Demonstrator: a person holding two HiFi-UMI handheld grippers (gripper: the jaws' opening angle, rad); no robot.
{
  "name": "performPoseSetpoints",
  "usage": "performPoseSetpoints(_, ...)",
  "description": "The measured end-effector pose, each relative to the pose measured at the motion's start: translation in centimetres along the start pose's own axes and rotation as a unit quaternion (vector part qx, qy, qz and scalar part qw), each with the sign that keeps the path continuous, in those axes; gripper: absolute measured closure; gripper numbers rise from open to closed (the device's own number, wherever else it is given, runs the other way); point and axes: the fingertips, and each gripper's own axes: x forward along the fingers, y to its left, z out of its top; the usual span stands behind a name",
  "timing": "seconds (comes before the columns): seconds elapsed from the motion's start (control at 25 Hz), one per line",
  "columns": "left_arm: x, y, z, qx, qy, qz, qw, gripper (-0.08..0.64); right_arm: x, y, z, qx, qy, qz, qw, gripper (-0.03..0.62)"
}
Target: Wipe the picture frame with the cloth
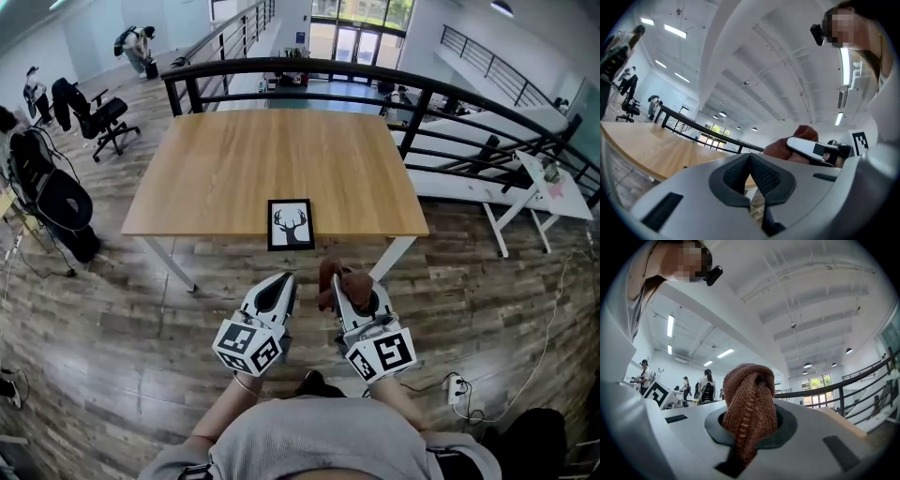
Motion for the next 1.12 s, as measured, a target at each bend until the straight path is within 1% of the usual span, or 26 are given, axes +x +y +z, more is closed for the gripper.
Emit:
performPoseSetpoints(0.12, -1.7, -0.3, -0.2, 0.015, 0.012, -0.012, 0.9997, 0.551, -0.6, 2.4, -0.4, -0.005, 0.003, -0.022, 1.000, 0.546)
performPoseSetpoints(0.24, -4.3, -0.4, 0.5, 0.022, 0.001, -0.017, 0.9996, 0.551, -1.2, 5.0, -0.8, -0.005, -0.005, -0.041, 0.999, 0.546)
performPoseSetpoints(0.32, -5.9, -0.2, 1.0, 0.034, -0.013, -0.012, 0.9993, 0.552, -1.6, 6.4, -0.8, -0.015, -0.016, -0.055, 0.998, 0.546)
performPoseSetpoints(0.4, -6.9, 0.1, 1.1, 0.036, -0.017, -0.006, 0.9992, 0.551, -1.9, 7.6, -1.1, -0.019, -0.013, -0.061, 0.998, 0.546)
performPoseSetpoints(0.56, -8.0, 0.3, 1.2, 0.024, -0.018, 0.003, 0.9995, 0.551, -2.5, 8.7, -1.6, 0.010, -0.004, -0.066, 0.998, 0.546)
performPoseSetpoints(0.68, -8.3, -0.4, 0.9, 0.031, -0.019, 0.013, 0.9992, 0.552, -3.5, 8.7, -1.5, 0.009, -0.003, -0.075, 0.997, 0.546)
performPoseSetpoints(0.76, -8.4, -0.8, 0.8, 0.028, -0.021, 0.016, 0.9993, 0.551, -3.9, 8.7, -1.2, 0.009, -0.007, -0.072, 0.997, 0.546)
performPoseSetpoints(0.88, -8.3, -1.8, 0.7, -0.002, -0.026, 0.012, 0.9996, 0.551, -4.7, 9.1, -1.0, 0.009, -0.007, -0.063, 0.998, 0.546)
performPoseSetpoints(1.04, -8.4, -4.1, 1.3, 0.001, -0.037, 0.014, 0.9992, 0.551, -6.1, 9.5, -0.4, 0.005, 0.004, -0.045, 0.999, 0.546)
performPoseSetpoints(1.12, -8.3, -5.0, 0.9, 0.003, -0.034, 0.017, 0.9993, 0.551, -6.9, 9.4, -0.4, 0.010, 0.006, -0.040, 0.999, 0.546)
